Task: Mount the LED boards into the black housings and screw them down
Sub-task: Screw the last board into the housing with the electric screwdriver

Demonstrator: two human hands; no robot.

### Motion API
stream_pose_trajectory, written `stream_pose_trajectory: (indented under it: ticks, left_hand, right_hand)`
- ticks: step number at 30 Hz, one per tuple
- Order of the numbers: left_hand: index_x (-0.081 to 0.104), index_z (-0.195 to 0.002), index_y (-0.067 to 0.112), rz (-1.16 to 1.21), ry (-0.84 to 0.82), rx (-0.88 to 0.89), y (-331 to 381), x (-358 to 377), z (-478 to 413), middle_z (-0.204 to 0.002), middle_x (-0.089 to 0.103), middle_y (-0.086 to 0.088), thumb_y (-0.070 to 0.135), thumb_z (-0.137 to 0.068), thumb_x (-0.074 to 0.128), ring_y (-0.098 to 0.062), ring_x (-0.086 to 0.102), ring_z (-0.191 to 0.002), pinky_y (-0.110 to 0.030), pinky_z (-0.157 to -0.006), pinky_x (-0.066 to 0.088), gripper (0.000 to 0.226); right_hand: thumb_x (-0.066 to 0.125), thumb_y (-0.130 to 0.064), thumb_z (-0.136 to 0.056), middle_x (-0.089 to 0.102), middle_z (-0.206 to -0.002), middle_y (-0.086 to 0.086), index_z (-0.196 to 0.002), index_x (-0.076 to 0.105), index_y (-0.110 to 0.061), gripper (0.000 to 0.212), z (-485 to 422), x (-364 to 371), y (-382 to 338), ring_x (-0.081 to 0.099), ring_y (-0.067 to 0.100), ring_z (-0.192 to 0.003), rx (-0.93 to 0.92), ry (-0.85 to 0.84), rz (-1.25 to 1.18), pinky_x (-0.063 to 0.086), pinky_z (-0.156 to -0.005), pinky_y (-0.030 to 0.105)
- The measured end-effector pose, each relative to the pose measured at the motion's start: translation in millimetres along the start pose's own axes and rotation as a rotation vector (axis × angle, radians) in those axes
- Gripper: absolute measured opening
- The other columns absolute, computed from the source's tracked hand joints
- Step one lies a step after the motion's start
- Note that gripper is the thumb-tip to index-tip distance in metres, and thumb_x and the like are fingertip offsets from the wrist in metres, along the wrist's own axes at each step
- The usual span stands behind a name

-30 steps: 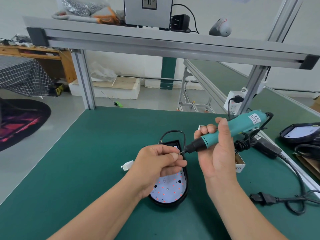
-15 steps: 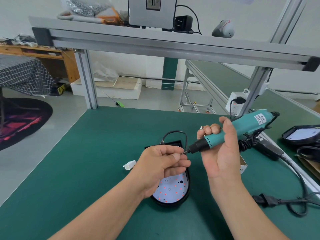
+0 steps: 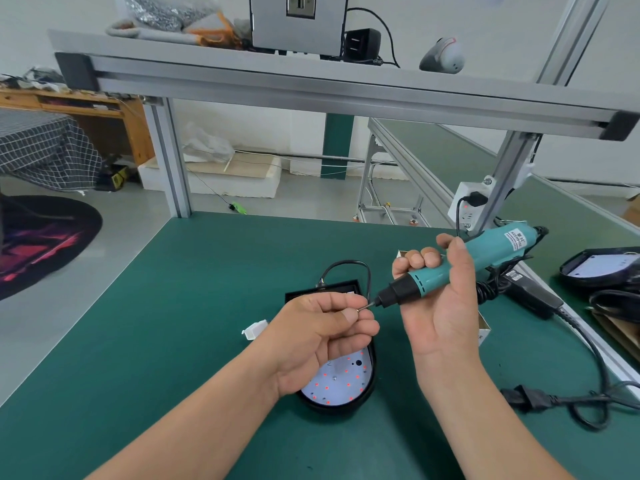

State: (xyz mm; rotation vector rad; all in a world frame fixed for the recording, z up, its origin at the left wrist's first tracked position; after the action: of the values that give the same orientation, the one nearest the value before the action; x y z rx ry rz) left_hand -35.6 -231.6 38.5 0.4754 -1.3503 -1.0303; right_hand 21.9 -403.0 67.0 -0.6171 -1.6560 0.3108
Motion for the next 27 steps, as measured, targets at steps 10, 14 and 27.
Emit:
stream_pose_trajectory:
  ticks: [10, 14, 27]
  left_hand:
    - [0.075, -0.107, 0.002, -0.234, 0.042, 0.119, 2.7, -4.8, 0.3, -0.105, 0.079, -0.021, -0.006, -0.098, 0.068, -0.035, 0.079, -0.099, -0.027, -0.073, 0.063, 0.014]
    - [0.074, -0.106, 0.003, -0.333, 0.061, 0.156, 4.5, -5.6, -0.1, -0.102, 0.080, -0.018, -0.006, -0.098, 0.069, -0.034, 0.080, -0.097, -0.026, -0.072, 0.063, 0.013]
    - [0.070, -0.119, 0.004, -0.393, 0.025, 0.154, 5.9, -3.1, 2.8, -0.104, 0.081, -0.015, -0.001, -0.103, 0.064, -0.029, 0.080, -0.100, -0.025, -0.077, 0.063, 0.018]
  right_hand:
    - [0.067, -0.027, -0.102, 0.047, -0.077, -0.002, -0.109, 0.059, -0.017, 0.015, 0.6, 1.5, 1.7, 0.051, 0.016, -0.071, 0.022, -0.024, 0.037, 0.051, -0.077, 0.034]
    - [0.067, -0.028, -0.102, 0.049, -0.077, -0.002, -0.111, 0.058, -0.017, 0.017, 0.9, 2.1, 2.4, 0.052, 0.015, -0.072, 0.038, -0.036, 0.064, 0.052, -0.076, 0.033]
    - [0.067, -0.031, -0.101, 0.048, -0.076, -0.003, -0.107, 0.059, -0.018, 0.017, -1.4, -4.1, 7.4, 0.052, 0.015, -0.070, 0.039, 0.008, 0.019, 0.052, -0.076, 0.032]
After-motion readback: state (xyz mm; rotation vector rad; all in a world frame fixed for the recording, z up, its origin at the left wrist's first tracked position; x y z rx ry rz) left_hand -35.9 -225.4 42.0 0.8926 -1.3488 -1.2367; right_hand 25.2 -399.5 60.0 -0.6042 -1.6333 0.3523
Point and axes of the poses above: each hand's wrist, its own z-axis away from the middle knuckle, its own x-axis out of the palm, y = z × x, the point moved 2 cm from there along -z, towards the middle knuckle
